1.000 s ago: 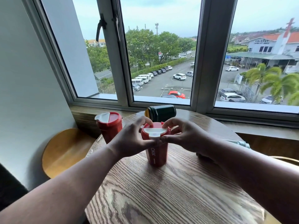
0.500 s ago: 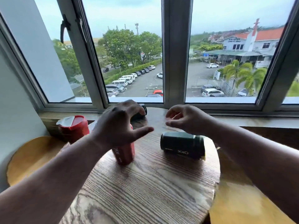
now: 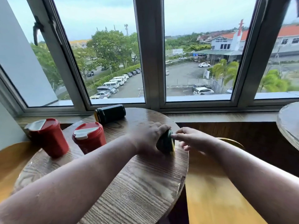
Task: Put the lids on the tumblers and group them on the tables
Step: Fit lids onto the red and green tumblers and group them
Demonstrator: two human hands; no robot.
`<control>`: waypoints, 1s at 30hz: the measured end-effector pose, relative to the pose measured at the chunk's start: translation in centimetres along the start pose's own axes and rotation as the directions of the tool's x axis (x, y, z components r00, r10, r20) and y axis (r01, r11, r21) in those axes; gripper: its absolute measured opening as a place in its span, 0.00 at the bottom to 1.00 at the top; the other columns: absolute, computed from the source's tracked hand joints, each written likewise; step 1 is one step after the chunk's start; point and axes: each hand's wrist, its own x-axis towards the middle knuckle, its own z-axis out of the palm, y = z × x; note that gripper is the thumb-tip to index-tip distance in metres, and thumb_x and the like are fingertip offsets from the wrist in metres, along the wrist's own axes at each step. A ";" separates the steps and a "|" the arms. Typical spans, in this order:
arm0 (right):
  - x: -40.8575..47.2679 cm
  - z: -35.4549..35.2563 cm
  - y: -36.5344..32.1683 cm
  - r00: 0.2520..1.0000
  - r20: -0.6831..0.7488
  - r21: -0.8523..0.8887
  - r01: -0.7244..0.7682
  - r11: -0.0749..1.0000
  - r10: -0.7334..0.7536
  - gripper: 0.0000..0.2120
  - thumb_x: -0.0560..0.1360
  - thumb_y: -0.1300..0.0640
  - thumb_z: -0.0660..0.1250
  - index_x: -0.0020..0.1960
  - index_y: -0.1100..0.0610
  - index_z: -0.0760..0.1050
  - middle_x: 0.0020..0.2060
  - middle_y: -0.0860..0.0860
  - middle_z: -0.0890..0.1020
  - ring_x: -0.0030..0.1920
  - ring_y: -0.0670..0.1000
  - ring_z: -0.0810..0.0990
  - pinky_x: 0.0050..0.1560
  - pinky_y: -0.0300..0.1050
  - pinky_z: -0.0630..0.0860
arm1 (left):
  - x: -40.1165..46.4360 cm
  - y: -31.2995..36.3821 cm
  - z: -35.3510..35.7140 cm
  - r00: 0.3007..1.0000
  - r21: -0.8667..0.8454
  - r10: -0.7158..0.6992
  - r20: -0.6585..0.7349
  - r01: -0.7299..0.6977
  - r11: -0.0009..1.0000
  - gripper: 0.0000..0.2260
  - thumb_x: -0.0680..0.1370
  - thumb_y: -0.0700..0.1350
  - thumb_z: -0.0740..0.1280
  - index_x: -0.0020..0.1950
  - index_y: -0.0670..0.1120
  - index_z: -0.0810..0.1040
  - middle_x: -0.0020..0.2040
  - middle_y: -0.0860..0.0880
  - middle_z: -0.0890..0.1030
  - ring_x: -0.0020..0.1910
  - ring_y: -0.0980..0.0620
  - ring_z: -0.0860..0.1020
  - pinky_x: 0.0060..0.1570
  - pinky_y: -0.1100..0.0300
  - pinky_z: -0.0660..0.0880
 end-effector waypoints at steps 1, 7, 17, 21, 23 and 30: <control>0.0 0.1 0.2 1.000 0.014 -0.002 0.008 1.000 -0.008 0.25 0.66 0.36 0.70 0.51 0.55 0.78 0.43 0.51 0.76 0.42 0.48 0.74 0.42 0.43 0.73 | 0.1 0.1 0.0 1.000 0.011 0.005 -0.010 -0.005 1.000 0.46 0.67 0.71 0.70 0.79 0.58 0.55 0.71 0.54 0.71 0.69 0.49 0.70 0.68 0.48 0.67; 0.0 0.8 -0.4 0.998 0.037 0.034 0.045 0.998 -0.046 0.26 0.64 0.37 0.72 0.54 0.53 0.78 0.43 0.51 0.80 0.41 0.48 0.76 0.42 0.43 0.74 | -0.4 0.4 -0.1 0.993 -0.019 -0.012 -0.118 0.009 1.000 0.45 0.65 0.71 0.72 0.76 0.55 0.61 0.67 0.53 0.75 0.66 0.49 0.72 0.63 0.52 0.70; 2.0 3.6 -8.9 0.907 -0.224 -0.113 0.339 0.934 -0.356 0.31 0.64 0.44 0.78 0.61 0.52 0.71 0.46 0.48 0.78 0.47 0.49 0.80 0.48 0.49 0.80 | -3.9 -2.1 -1.7 0.884 -0.538 -0.374 -0.280 0.178 0.824 0.41 0.65 0.62 0.79 0.72 0.48 0.68 0.64 0.48 0.78 0.61 0.49 0.77 0.58 0.60 0.71; 3.1 5.6 -11.2 0.877 -0.173 -0.248 0.402 0.881 -0.449 0.40 0.57 0.40 0.77 0.64 0.52 0.70 0.50 0.47 0.77 0.48 0.47 0.79 0.50 0.45 0.79 | -5.5 -4.2 -2.4 0.869 -0.542 -0.457 -0.189 0.295 0.787 0.35 0.68 0.62 0.76 0.68 0.47 0.72 0.61 0.48 0.78 0.58 0.49 0.78 0.56 0.58 0.75; 3.8 6.4 -11.6 0.868 -0.157 -0.294 0.415 0.861 -0.472 0.43 0.53 0.37 0.74 0.65 0.51 0.70 0.52 0.48 0.78 0.50 0.49 0.79 0.53 0.47 0.79 | -6.0 -5.2 -2.6 0.857 -0.464 -0.489 -0.161 0.372 0.804 0.35 0.66 0.66 0.74 0.66 0.48 0.73 0.61 0.48 0.79 0.57 0.48 0.78 0.56 0.53 0.77; 5.0 7.8 -11.5 0.881 -0.131 -0.258 0.412 0.874 -0.455 0.44 0.54 0.36 0.76 0.66 0.49 0.69 0.59 0.51 0.77 0.54 0.51 0.77 0.57 0.48 0.76 | -6.7 -6.0 -2.9 0.832 -0.127 -0.530 -0.163 0.515 0.848 0.39 0.64 0.81 0.57 0.59 0.51 0.77 0.55 0.51 0.81 0.56 0.48 0.76 0.60 0.46 0.68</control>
